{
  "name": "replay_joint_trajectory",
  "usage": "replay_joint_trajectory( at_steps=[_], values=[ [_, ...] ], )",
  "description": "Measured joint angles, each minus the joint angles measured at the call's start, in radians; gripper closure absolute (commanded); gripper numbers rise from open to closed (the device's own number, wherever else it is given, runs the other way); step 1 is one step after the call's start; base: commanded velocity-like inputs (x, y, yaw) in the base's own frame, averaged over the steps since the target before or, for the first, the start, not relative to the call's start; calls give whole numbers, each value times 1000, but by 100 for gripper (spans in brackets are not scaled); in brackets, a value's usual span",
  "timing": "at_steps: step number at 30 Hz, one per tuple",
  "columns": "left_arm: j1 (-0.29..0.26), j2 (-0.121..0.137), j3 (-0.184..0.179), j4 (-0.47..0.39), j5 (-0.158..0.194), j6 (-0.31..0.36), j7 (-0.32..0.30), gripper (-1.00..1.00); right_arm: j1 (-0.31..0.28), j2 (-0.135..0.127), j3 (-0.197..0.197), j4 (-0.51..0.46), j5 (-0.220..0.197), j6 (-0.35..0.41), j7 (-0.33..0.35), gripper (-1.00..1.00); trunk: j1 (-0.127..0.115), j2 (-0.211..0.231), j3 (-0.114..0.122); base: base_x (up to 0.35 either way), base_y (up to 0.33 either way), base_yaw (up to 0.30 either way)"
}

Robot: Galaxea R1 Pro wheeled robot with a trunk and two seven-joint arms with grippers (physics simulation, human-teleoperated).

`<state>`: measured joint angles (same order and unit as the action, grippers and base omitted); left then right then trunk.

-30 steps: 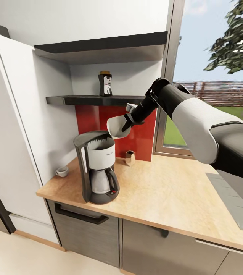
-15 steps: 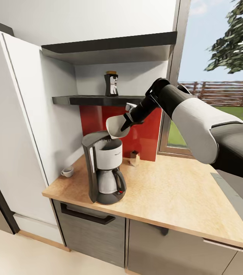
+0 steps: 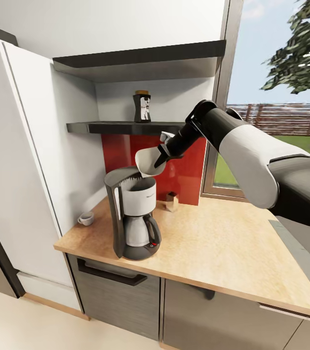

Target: Set up a coffee station on the kitchen countertop: keep the coffee maker on the countertop, move the bottle of coffee from the kitchen shelf to the counter next to the coffee maker, place a paper coffee filter on top of the coffee maker, put the saucer next to the coffee maker with the coffee cup on the saucer, and place the electric kettle next to the coffee maker.

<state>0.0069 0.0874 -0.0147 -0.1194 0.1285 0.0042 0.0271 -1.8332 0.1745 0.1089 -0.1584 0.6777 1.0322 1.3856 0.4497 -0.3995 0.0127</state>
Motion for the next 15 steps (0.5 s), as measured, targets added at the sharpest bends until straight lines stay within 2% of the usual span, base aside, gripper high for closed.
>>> replay_joint_trajectory(
  at_steps=[15],
  values=[
    [0, -2, 0, -1, 0, 1, 0, -100, 8, 0, 2, 7, 2, 0, 0, 100, 0, 0, 0, 17, 0, 0]
  ],
)
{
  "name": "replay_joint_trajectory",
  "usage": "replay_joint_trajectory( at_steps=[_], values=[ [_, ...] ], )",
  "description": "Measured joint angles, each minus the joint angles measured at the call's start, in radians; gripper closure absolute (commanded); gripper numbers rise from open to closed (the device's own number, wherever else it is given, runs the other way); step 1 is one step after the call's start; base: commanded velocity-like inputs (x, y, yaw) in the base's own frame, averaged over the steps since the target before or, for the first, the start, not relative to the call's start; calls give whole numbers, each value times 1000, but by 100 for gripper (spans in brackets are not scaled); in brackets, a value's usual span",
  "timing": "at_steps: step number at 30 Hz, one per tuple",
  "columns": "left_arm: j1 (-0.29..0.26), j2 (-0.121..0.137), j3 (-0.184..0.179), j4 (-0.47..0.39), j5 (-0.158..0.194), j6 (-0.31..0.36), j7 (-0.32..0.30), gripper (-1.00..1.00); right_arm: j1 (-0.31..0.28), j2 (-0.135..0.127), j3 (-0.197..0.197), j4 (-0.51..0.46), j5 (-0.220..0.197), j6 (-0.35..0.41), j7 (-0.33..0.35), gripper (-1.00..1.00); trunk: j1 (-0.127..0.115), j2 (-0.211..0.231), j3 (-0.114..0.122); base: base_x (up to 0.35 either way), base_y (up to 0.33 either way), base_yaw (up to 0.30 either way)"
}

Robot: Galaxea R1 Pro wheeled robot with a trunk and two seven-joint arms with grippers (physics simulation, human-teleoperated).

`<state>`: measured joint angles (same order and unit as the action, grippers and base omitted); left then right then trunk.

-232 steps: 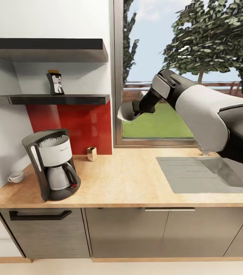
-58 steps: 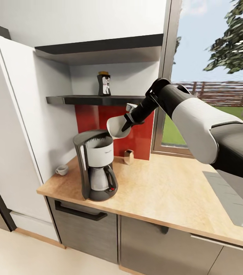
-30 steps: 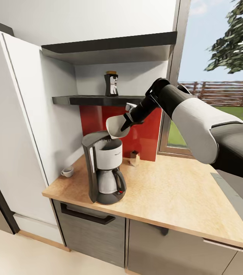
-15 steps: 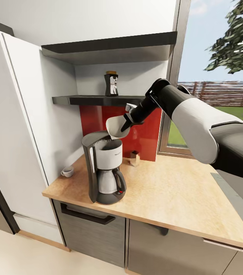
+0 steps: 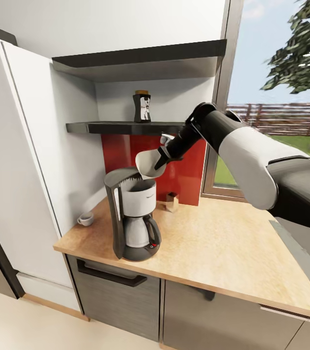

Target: Set up a coffee station on the kitchen countertop: keep the coffee maker on the countertop, move the bottle of coffee from the kitchen shelf to the counter next to the coffee maker, place a paper coffee filter on top of the coffee maker, put the saucer next to the coffee maker with the coffee cup on the saucer, and place the electric kettle next to the coffee maker.

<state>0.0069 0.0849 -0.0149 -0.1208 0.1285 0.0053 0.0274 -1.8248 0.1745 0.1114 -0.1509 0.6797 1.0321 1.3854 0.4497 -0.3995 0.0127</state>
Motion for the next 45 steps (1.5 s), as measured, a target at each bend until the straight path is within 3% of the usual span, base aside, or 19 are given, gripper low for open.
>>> replay_joint_trajectory(
  at_steps=[45],
  values=[
    [0, -1, 0, 0, 0, -1, 0, -100, 34, 0, 2, -1, 9, 0, -3, 100, 0, 0, 0, 10, 5, 0]
  ],
)
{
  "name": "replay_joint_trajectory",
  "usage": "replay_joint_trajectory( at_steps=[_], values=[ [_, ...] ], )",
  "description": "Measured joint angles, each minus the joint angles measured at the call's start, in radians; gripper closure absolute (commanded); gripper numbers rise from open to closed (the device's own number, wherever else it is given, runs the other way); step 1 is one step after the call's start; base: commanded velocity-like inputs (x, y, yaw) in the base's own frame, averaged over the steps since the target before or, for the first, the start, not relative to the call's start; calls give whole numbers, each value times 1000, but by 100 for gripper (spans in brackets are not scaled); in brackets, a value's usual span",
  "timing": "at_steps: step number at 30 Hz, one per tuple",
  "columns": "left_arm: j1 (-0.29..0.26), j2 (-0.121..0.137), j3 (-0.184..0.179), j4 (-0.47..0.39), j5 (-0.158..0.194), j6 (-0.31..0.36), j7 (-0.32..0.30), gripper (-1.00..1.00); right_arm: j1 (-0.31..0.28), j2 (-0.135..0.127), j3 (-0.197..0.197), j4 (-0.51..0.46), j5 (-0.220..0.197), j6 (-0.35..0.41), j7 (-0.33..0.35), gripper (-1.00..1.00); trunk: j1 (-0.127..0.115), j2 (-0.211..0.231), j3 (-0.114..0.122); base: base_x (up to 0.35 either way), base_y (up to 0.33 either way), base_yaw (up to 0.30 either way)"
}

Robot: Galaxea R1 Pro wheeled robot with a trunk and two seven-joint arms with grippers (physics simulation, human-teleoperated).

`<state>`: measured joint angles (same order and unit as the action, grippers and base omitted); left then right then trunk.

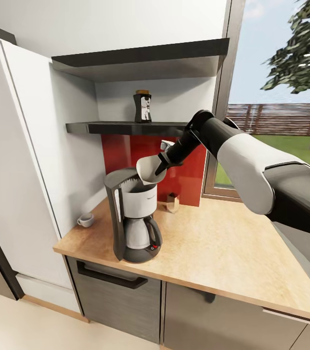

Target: Set up a coffee station on the kitchen countertop: keep the coffee maker on the countertop, move the bottle of coffee from the kitchen shelf to the counter next to the coffee maker, place a paper coffee filter on top of the coffee maker, put the saucer next to the coffee maker with the coffee cup on the saucer, and place the electric kettle next to the coffee maker.

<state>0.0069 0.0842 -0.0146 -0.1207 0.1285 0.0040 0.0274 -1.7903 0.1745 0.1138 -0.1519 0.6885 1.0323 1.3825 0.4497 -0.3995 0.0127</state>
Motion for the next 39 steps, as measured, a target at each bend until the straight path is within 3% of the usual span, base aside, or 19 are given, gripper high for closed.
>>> replay_joint_trajectory(
  at_steps=[39],
  values=[
    [0, 1, -1, 0, 0, 0, 0, -100, 19, 0, -1, 0, 1, 0, -1, 100, 0, 0, 0, 53, 40, 0]
  ],
)
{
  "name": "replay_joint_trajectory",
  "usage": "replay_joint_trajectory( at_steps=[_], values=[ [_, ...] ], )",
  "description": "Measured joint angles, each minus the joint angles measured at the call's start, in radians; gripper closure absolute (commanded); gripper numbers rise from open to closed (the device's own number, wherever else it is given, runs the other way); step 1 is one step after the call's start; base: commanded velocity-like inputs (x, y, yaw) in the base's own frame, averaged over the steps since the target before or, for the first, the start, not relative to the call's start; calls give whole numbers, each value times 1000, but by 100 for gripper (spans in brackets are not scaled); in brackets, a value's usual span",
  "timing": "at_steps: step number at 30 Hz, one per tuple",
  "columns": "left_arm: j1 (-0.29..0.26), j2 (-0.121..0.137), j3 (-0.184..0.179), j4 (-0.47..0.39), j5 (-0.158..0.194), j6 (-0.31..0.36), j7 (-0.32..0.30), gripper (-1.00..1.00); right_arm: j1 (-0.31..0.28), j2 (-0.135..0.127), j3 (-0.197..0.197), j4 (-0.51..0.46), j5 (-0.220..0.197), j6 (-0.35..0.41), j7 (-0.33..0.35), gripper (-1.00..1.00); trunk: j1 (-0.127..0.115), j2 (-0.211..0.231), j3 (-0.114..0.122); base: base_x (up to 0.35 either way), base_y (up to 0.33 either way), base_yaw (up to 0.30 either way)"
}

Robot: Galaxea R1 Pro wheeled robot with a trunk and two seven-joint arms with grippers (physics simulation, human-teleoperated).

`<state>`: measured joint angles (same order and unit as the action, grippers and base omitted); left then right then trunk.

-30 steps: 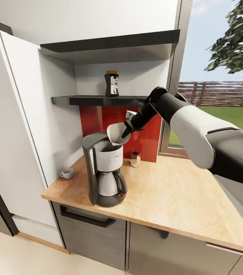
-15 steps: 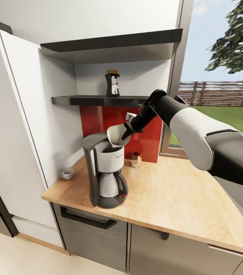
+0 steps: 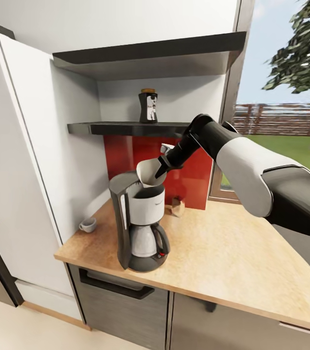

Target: Set up a coffee station on the kitchen countertop: keep the coffee maker on the countertop, move the bottle of coffee from the kitchen shelf to the counter next to the coffee maker, place a paper coffee filter on top of the coffee maker, put the saucer next to the coffee maker with the coffee cup on the saucer, and place the electric kettle next to the coffee maker.

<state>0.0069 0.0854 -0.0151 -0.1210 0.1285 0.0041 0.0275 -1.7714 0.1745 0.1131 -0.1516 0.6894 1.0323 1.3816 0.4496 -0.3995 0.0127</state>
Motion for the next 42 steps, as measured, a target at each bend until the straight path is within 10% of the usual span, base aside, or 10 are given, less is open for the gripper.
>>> replay_joint_trajectory(
  at_steps=[42],
  values=[
    [0, 2, -1, 2, 0, 0, 0, -100, 23, 0, 1, 0, 0, 0, -1, 100, 0, 0, 0, 20, -6, 0]
  ],
)
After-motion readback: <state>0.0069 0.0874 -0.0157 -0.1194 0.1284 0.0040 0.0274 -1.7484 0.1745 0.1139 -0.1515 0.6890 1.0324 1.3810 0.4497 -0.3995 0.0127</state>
